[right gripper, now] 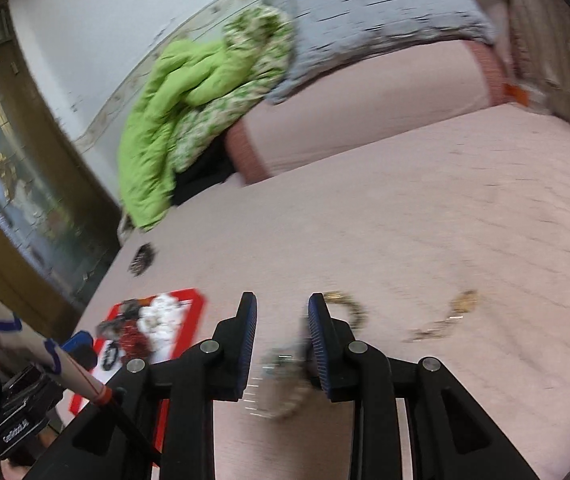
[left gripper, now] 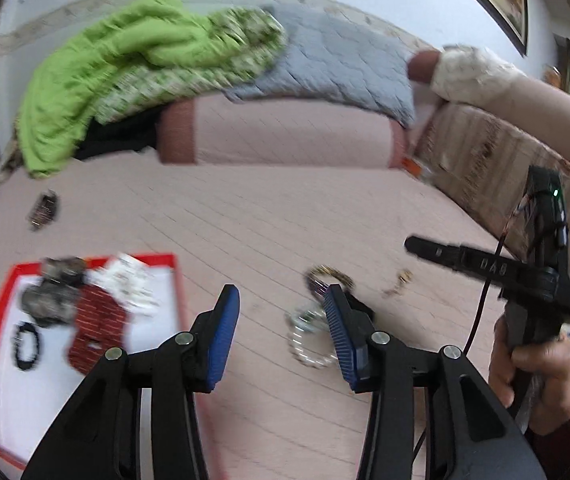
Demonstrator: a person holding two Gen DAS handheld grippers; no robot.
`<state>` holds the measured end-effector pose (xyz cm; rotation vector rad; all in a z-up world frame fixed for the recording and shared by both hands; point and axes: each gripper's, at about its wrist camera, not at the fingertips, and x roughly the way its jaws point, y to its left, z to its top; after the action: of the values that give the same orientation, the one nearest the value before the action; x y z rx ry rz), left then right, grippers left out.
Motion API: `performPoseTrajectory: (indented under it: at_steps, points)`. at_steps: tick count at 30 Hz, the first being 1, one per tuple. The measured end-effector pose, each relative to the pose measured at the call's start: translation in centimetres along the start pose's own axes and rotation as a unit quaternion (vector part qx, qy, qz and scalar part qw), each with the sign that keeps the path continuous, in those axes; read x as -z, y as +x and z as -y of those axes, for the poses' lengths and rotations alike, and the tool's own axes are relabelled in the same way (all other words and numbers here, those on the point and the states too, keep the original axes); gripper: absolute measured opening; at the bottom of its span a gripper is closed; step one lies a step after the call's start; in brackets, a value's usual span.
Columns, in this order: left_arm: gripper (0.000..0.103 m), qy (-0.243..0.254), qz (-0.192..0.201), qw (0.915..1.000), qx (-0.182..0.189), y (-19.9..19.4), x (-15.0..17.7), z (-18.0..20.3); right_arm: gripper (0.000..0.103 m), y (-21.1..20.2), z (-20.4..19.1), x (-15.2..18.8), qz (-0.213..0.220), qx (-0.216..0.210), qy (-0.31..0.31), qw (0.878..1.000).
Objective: Organize jewelry
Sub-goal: 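Move both tools back toward the pearl bracelets and gold chain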
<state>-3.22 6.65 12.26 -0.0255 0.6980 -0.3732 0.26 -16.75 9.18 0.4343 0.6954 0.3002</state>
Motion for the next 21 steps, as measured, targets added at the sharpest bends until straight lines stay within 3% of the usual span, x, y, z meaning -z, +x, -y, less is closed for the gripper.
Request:
performPoseTrajectory:
  at_steps: [5, 11, 14, 21]
  points:
    - [0.043, -0.027, -0.085, 0.9953, 0.037, 5.2, 1.9, 1.0, 0.031, -2.1, 4.7, -0.3, 0.007, 0.022, 0.036, 0.999]
    - [0.043, -0.040, -0.140, 0.9890, 0.026, 10.1, 3.6, 1.0, 0.034, -2.8, 6.8, -0.6, 0.011, 0.016, 0.063, 0.998]
    - [0.037, -0.024, -0.151, 0.9882, 0.011, 12.0, 4.1, 1.3, 0.035, -2.9, 7.1, -0.6, 0.007, 0.014, 0.062, 0.998]
    - [0.024, 0.017, -0.134, 0.9906, -0.024, 13.5, 4.0, 1.4, 0.039, -3.1, 8.4, -0.5, 0.007, 0.028, 0.072, 0.997]
